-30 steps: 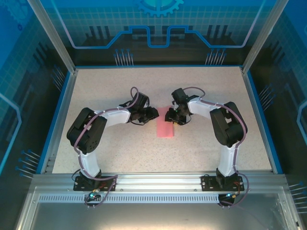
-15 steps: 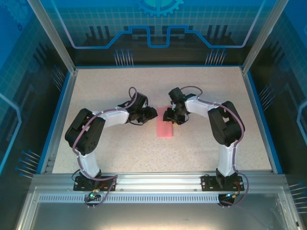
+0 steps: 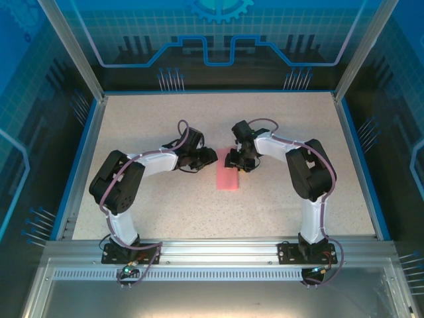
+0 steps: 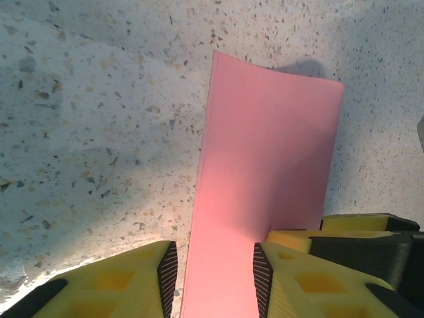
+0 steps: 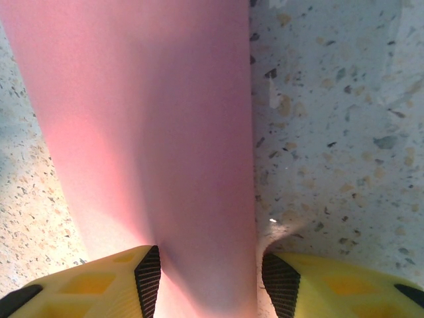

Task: Fold a paper plane with a square sheet of paper (pick it up from the middle)
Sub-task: Hold the square sheet of paper at the center of the table.

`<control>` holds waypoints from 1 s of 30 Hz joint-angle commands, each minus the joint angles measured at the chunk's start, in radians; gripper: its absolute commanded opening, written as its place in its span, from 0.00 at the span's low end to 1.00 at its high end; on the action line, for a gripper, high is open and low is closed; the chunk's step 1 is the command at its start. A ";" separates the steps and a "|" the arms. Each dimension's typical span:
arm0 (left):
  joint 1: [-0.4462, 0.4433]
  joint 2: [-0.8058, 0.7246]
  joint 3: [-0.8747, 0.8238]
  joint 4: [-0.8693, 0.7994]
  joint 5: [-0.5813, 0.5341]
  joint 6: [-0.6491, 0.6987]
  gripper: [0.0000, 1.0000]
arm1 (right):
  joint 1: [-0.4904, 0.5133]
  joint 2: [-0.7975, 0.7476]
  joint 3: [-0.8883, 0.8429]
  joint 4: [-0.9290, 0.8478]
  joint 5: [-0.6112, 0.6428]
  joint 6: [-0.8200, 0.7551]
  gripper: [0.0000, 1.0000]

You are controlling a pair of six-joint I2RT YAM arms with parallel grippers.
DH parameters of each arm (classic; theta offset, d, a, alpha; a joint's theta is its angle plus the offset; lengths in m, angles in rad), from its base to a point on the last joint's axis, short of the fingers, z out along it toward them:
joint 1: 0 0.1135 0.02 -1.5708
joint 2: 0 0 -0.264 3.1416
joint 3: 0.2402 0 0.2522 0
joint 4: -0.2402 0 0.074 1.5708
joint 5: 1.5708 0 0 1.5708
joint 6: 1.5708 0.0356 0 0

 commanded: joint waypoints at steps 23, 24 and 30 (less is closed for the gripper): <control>0.008 0.088 0.097 -0.004 0.164 0.022 0.20 | 0.007 0.175 -0.033 -0.024 0.094 -0.019 0.54; 0.006 0.091 0.099 -0.006 0.167 0.023 0.19 | 0.008 0.176 -0.033 -0.024 0.094 -0.020 0.54; 0.006 0.114 0.117 -0.014 0.182 0.028 0.14 | 0.009 0.185 -0.029 -0.025 0.094 -0.023 0.54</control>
